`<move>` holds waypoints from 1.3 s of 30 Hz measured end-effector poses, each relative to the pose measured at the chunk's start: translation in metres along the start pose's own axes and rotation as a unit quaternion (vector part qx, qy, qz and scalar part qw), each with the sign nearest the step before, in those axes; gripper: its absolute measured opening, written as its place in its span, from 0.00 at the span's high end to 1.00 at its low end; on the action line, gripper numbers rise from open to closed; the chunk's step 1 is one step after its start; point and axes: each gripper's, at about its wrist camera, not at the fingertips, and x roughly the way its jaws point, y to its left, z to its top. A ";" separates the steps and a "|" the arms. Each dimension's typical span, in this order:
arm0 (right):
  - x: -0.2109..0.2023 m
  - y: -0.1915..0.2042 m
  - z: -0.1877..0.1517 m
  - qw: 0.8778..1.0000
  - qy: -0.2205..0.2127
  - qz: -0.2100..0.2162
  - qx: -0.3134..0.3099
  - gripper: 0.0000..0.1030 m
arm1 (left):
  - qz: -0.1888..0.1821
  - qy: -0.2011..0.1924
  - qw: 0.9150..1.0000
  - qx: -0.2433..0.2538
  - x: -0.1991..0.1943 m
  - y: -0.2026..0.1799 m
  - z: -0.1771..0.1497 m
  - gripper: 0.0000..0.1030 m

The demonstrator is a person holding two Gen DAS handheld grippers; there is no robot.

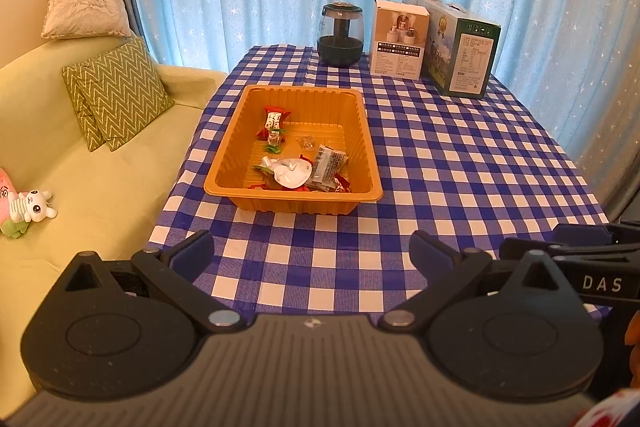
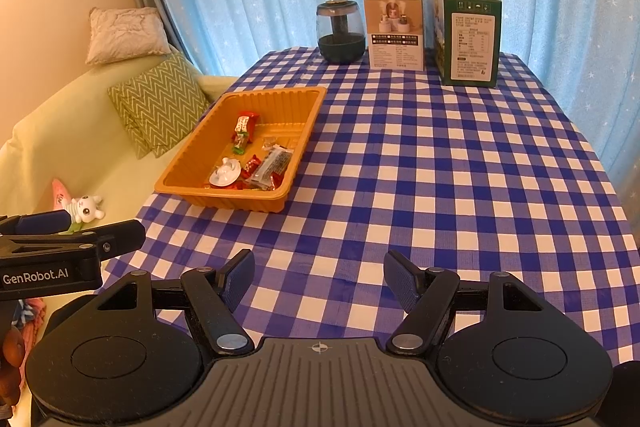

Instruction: Organize snacks

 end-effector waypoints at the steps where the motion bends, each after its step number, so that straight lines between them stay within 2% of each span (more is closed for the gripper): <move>1: 0.000 0.000 0.000 1.000 0.000 0.000 0.000 0.31 | 0.000 0.000 1.000 0.000 0.000 0.000 0.001 0.00; 39: -0.001 -0.001 0.000 1.000 -0.001 0.000 0.000 0.31 | 0.000 -0.001 1.000 -0.001 0.002 -0.001 0.000 0.00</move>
